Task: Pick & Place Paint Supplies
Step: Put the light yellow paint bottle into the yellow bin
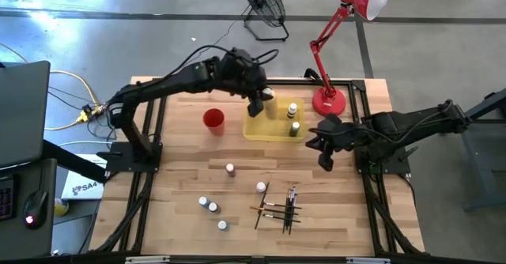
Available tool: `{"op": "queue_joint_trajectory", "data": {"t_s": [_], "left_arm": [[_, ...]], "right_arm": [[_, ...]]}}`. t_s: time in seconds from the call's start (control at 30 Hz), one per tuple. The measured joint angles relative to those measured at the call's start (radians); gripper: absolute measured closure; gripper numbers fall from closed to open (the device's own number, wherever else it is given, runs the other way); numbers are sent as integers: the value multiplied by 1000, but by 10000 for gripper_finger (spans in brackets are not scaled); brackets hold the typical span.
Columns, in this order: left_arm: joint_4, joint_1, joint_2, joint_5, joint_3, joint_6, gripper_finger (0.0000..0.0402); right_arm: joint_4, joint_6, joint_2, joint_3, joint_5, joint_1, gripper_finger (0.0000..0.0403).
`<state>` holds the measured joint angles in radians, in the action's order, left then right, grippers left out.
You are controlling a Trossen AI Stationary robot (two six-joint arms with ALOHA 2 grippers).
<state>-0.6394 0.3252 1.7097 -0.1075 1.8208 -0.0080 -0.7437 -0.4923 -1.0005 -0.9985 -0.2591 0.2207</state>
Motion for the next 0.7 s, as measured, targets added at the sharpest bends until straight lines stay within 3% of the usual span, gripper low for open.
{"op": "queue_joint_trajectory", "data": {"t_s": [0.13,0.5,0.7], "left_arm": [[-19,45,42,-46,0,2,284],[-94,57,97,-41,-2,29,284],[-30,26,113,43,-85,30,284]], "right_arm": [[1,0,8,0,-3,0,398],[0,1,13,0,-23,0,398],[-1,2,13,0,-30,0,398]]}}
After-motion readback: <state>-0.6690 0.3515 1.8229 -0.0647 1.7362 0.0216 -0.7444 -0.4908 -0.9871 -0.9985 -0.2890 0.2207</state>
